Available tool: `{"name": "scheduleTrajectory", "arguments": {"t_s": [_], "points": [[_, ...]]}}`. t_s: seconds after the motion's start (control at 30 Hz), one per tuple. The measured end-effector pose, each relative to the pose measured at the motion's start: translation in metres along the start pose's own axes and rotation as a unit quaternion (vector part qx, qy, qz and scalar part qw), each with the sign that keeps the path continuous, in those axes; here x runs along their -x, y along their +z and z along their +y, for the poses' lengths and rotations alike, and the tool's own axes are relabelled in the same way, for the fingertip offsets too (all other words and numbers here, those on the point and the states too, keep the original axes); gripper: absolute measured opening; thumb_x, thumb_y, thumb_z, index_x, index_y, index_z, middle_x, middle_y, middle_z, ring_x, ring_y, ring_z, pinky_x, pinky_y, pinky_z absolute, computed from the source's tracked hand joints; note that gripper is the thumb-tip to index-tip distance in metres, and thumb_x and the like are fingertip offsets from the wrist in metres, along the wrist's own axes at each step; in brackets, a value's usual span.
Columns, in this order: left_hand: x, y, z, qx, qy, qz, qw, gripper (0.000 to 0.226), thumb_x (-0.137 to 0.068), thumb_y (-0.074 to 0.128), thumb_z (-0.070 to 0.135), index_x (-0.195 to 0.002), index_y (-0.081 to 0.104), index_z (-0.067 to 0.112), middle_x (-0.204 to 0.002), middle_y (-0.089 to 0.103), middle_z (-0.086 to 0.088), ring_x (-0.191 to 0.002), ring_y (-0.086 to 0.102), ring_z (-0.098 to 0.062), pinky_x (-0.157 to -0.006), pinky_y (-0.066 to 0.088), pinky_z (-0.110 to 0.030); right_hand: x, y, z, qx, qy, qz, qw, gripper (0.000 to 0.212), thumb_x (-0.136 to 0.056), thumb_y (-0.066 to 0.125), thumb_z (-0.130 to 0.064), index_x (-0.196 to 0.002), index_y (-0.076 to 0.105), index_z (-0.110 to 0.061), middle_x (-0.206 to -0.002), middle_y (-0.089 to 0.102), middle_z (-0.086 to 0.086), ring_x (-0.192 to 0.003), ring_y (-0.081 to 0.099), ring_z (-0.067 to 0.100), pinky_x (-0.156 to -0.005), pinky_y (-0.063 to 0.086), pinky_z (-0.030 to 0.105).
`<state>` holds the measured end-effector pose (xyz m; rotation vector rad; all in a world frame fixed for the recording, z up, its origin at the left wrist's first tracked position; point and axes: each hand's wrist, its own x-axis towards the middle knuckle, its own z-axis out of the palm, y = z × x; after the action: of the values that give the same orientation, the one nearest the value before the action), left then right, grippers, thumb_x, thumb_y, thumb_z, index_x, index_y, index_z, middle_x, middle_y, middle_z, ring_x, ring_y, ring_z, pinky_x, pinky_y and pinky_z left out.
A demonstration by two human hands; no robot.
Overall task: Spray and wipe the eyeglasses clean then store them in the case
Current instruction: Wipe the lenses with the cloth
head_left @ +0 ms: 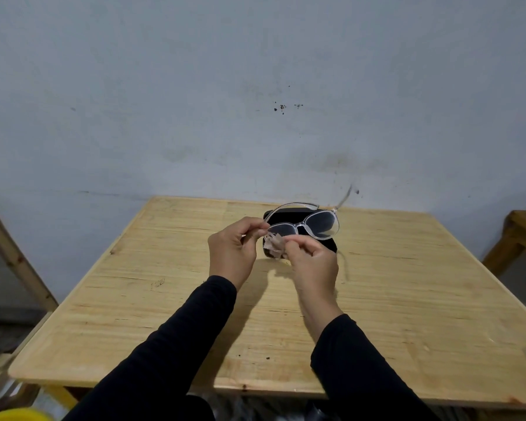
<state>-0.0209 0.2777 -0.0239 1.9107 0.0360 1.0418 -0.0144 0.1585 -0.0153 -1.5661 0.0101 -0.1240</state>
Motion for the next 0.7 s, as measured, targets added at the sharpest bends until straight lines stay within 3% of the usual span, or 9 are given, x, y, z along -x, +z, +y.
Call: {"name": "scheduleTrajectory", "arguments": {"t_s": [0.07,0.13,0.23,0.37,0.53,0.7], "points": [[0.003,0.002,0.000,-0.018,0.034,-0.010,0.999,0.016,-0.079,0.067,-0.002,-0.081,0.073,0.013,-0.073,0.066,0.017,-0.063,0.059,0.009,-0.060,0.041,-0.002,0.003,0.007,0.001,-0.032,-0.002,0.059,0.998,0.022,-0.084,0.063,-0.010,-0.077,0.071,-0.029,-0.081,0.073,-0.005,-0.077,0.066,0.004,-0.069,0.053,0.017],[0.007,0.006,0.000,-0.020,0.059,-0.018,0.998,0.018,-0.079,0.066,-0.004,-0.083,0.072,0.013,-0.078,0.068,0.013,-0.070,0.063,0.005,-0.064,0.045,-0.004,0.004,0.017,0.003,-0.075,0.000,0.108,0.991,0.023,-0.088,0.061,-0.011,-0.086,0.070,-0.032,-0.097,0.073,-0.002,-0.090,0.067,0.008,-0.080,0.054,0.022],[0.012,0.011,0.000,-0.005,0.068,-0.014,0.998,0.021,-0.078,0.065,-0.008,-0.082,0.072,0.011,-0.079,0.068,0.012,-0.074,0.063,0.007,-0.070,0.047,-0.006,0.001,0.027,0.002,-0.118,0.004,0.128,0.985,0.020,-0.091,0.059,-0.011,-0.101,0.071,-0.022,-0.110,0.071,0.002,-0.098,0.067,0.010,-0.086,0.053,0.021],[0.008,0.005,-0.002,0.019,0.062,-0.001,0.998,0.022,-0.076,0.066,-0.012,-0.081,0.072,0.009,-0.080,0.068,0.012,-0.075,0.063,0.011,-0.071,0.046,-0.004,-0.002,0.023,-0.002,-0.160,0.025,0.035,0.986,0.021,-0.088,0.061,-0.003,-0.097,0.072,-0.019,-0.102,0.072,0.001,-0.095,0.068,0.008,-0.072,0.052,0.009],[-0.003,-0.015,-0.007,0.028,0.029,-0.004,0.999,0.032,-0.079,0.063,-0.010,-0.084,0.070,0.021,-0.074,0.065,0.036,-0.073,0.065,0.007,-0.070,0.047,-0.005,0.000,0.019,0.002,-0.093,0.037,-0.125,0.987,0.018,-0.087,0.062,-0.004,-0.097,0.074,-0.014,-0.095,0.076,0.006,-0.093,0.071,0.013,-0.086,0.054,0.022],[-0.005,-0.035,-0.018,0.027,-0.013,-0.008,1.000,0.031,-0.080,0.063,-0.008,-0.079,0.070,0.022,-0.071,0.068,0.030,-0.071,0.066,0.003,-0.069,0.049,-0.008,-0.001,0.022,0.007,-0.038,0.004,-0.215,0.976,0.026,-0.088,0.060,-0.002,-0.083,0.074,-0.023,-0.092,0.076,0.005,-0.087,0.070,0.013,-0.080,0.052,0.022]]}}
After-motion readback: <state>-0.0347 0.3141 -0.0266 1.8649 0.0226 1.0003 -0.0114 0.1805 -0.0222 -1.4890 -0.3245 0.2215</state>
